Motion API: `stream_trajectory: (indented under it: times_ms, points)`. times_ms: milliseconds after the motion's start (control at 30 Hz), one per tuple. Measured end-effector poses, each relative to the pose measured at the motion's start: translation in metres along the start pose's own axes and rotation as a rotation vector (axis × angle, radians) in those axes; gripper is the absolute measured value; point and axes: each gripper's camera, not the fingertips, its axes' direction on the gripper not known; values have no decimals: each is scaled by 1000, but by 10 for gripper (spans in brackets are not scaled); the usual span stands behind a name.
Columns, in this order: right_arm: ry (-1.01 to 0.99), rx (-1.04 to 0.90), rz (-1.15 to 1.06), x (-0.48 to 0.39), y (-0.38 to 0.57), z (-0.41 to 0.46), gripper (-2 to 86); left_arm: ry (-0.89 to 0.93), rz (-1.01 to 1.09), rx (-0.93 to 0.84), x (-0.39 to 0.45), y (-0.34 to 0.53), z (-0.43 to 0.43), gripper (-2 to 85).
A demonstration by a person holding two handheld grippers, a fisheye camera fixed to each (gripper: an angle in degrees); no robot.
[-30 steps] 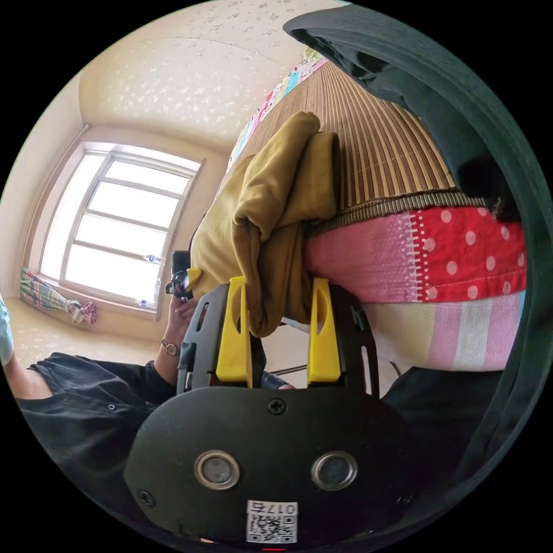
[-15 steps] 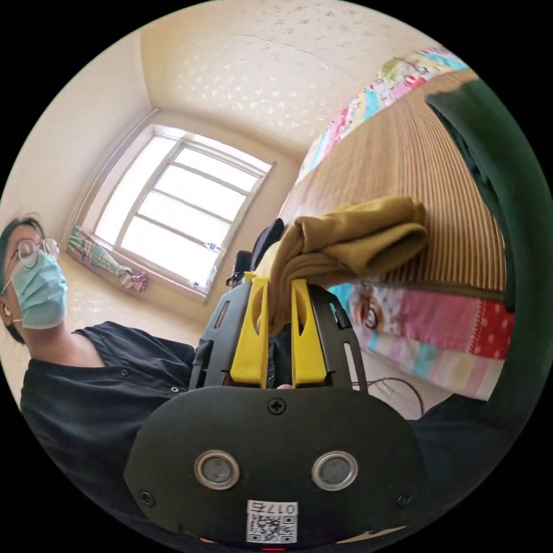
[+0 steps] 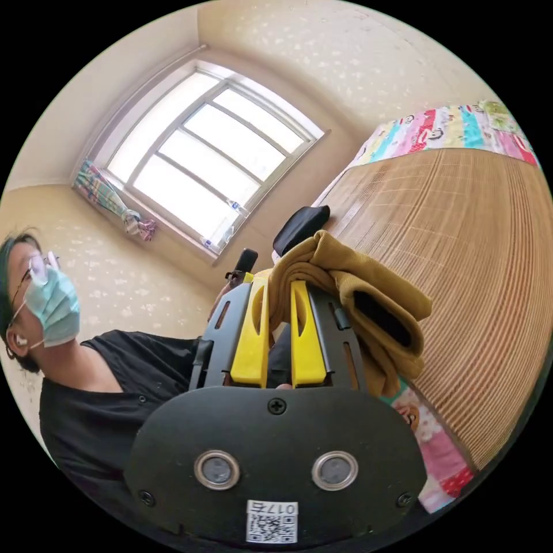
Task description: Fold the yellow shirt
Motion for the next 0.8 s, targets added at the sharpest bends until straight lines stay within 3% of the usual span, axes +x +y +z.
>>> stream_trajectory:
  times_ms: [100, 267, 400, 533, 667, 800]
  points:
    - [49, -50, -86, 10, -71, 63, 54, -100, 5, 50, 47, -52, -58, 86]
    - [144, 82, -343, -35, -181, 167, 57, -438, 213, 142, 219, -154, -186, 86]
    - [122, 130, -267, -27, -220, 253, 63, -659, 174, 246, 278, -182, -258, 102]
    - [80, 36, -52, 49, -222, 389, 68, -757, -88, 454, 234, -147, -330, 88]
    - [111, -362, 76, 167, -163, 528, 53, -714, -415, 544, 114, -45, -352, 69]
    - [0, -422, 162, 250, -101, 536, 75, -558, -460, 672, 65, 37, -345, 128]
